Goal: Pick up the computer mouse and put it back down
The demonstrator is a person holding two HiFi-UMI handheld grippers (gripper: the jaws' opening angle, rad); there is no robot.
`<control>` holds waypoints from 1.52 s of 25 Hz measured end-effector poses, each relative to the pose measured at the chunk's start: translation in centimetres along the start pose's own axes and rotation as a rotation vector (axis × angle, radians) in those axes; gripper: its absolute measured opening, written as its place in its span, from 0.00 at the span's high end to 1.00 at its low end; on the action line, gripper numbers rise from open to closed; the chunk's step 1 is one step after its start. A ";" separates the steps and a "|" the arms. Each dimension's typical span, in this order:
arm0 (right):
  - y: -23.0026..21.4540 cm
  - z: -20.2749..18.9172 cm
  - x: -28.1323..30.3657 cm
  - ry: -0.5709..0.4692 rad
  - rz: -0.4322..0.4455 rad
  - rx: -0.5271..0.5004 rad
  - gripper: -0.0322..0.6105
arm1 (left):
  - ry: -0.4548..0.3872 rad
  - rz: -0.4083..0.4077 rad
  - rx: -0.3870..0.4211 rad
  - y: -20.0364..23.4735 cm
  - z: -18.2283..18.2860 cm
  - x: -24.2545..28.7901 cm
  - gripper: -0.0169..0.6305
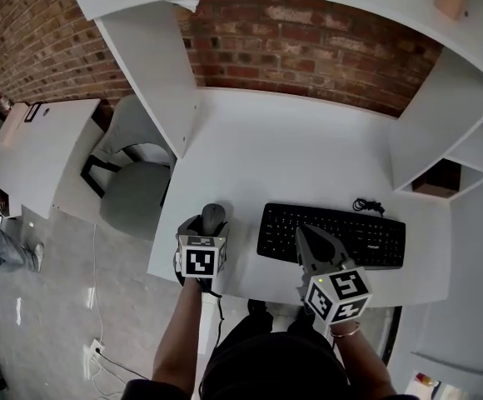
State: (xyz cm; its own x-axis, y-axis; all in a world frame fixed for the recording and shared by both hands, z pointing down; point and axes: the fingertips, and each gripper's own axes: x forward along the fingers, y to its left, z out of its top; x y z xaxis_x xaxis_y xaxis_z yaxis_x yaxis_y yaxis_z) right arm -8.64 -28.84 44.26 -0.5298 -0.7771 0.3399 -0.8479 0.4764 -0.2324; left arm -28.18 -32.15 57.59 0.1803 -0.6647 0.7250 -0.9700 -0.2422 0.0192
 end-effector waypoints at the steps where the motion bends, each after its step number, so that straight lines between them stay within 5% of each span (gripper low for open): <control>1: 0.0 0.0 0.2 0.001 -0.009 0.001 0.94 | 0.003 -0.005 0.001 0.2 0.1 0.4 0.52; 24: -0.2 0.0 1.9 0.017 -0.098 0.006 0.94 | 0.047 -0.047 -0.024 1.2 0.5 5.3 0.52; 38: 0.0 0.1 1.6 0.013 -0.103 0.006 0.94 | -0.013 -0.039 0.000 1.2 1.1 5.2 0.51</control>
State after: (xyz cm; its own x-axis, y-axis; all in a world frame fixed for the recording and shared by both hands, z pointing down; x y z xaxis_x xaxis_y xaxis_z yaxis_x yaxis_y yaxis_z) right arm -9.46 -30.15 44.74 -0.4399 -0.8163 0.3744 -0.8979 0.3916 -0.2012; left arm -28.18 -36.68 60.67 0.2199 -0.6641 0.7145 -0.9623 -0.2678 0.0473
